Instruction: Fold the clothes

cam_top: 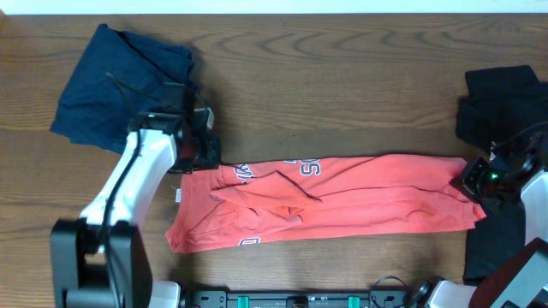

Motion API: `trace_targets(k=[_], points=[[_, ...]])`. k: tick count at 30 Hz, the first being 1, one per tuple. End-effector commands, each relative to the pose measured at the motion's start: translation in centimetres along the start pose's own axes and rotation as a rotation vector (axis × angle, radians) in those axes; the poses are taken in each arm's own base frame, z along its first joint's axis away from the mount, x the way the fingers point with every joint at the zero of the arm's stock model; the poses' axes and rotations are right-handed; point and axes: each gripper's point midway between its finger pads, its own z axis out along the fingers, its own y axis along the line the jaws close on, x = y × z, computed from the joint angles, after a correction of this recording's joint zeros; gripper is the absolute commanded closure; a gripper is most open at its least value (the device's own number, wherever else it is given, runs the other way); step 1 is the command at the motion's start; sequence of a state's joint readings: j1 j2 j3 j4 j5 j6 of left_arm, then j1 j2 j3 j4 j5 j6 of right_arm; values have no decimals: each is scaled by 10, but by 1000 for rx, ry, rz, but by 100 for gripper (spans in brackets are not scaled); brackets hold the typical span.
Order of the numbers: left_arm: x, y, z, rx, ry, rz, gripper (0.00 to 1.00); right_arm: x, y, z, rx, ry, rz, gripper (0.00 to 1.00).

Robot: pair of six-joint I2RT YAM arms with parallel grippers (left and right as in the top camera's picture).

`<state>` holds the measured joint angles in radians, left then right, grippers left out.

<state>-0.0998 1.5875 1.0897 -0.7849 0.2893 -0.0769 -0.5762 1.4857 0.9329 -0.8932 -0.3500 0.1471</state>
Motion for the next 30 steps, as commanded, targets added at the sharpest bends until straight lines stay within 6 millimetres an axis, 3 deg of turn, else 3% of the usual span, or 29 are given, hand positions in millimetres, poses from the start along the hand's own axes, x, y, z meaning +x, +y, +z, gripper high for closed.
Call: trace_targets(k=[1,6,9,17,24,26,30], points=[[-10,-9,-25,27,-78,32,65,-5,-4,-4,89,-24,1,99],[-13,-12,-39,33,-126,44,64,-6,18,2,73,-34,-86,99],[-13,-13,-41,34,-131,45,64,4,36,9,66,-9,-159,99],[-11,-13,-40,33,-124,43,65,54,89,26,57,106,-343,99],[-11,-13,-40,33,-124,44,64,104,119,36,86,190,-445,97],[-11,-13,-40,33,-125,43,64,115,126,38,87,205,-474,91],[-11,-13,-40,33,-125,43,64,131,133,40,95,222,-542,57]])
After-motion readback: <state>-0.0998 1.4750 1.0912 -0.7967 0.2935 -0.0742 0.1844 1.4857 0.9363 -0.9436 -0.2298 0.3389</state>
